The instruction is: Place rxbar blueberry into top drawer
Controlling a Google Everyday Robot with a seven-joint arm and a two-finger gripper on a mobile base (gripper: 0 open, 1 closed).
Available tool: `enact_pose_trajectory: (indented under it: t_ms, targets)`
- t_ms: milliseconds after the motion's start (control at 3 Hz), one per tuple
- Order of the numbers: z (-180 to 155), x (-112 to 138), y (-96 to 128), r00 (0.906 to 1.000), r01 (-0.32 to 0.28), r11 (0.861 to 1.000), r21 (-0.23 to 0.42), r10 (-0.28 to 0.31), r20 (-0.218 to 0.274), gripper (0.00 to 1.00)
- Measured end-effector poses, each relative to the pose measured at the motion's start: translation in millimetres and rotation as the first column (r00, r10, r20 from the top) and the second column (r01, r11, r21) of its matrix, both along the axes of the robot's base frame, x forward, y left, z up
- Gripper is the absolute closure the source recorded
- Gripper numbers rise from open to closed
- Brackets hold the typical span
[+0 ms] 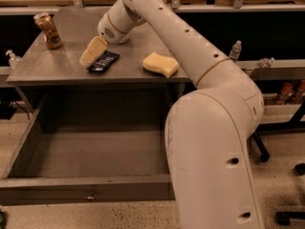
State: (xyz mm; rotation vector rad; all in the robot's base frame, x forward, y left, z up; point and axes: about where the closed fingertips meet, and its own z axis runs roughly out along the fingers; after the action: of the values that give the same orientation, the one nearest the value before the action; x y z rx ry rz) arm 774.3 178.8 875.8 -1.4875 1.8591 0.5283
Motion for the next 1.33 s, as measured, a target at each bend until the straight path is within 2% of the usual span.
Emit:
enact_pose_trajectory:
  t_ms: [333,667,1000,1333]
  targets:
    - [-30.4,14.1,-5.0,0.9965,0.076,0.997,0.023,-0.076,-0.035,0.00]
    - [-44.8,22.4,-17.7,0.9921,0.123,0.991,0.047,-0.121,-0.032,0.14]
    - [-52.1,26.1,-27.4,0.9897,0.143,0.988,0.060,-0.141,-0.025,0.36]
    - [-54.2,26.1,-30.7,0.9917,0.129,0.990,0.049,-0.129,-0.003,0.60]
